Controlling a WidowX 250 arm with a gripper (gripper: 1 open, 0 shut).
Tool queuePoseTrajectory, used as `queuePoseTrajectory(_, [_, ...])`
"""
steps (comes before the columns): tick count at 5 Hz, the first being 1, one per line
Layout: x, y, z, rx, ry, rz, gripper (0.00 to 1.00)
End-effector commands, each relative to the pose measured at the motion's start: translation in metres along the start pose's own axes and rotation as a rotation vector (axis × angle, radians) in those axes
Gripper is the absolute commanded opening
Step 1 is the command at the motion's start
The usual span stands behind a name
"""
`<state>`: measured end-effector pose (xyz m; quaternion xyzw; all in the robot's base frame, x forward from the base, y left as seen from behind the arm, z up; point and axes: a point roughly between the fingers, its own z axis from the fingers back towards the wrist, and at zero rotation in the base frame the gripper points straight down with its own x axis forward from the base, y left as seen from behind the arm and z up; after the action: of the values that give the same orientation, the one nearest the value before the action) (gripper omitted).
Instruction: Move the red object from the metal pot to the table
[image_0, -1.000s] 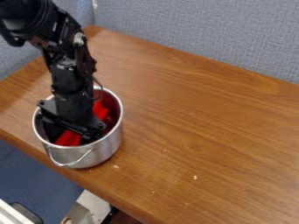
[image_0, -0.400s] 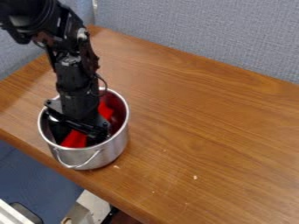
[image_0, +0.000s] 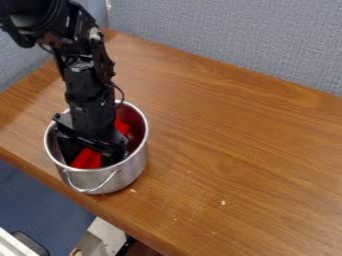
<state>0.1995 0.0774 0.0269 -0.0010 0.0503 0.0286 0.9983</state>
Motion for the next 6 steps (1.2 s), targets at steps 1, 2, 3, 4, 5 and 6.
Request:
queuePoseTrajectory(1, [-0.002, 0.002, 0.010, 0.008, -0.038, -0.027, 0.00])
queuePoseTrajectory(2, [-0.003, 0.002, 0.009, 0.011, -0.045, -0.056, 0.00])
queuePoseTrajectory(3, [-0.003, 0.002, 0.008, 0.014, -0.050, -0.084, 0.00])
queuePoseTrajectory(4, [-0.006, 0.002, 0.012, 0.015, -0.054, -0.082, 0.00])
queuePoseTrajectory(5, [-0.008, 0.002, 0.018, 0.017, -0.064, -0.080, 0.00])
queuePoseTrajectory(6, [-0.012, 0.001, 0.027, 0.009, -0.082, -0.080, 0.00])
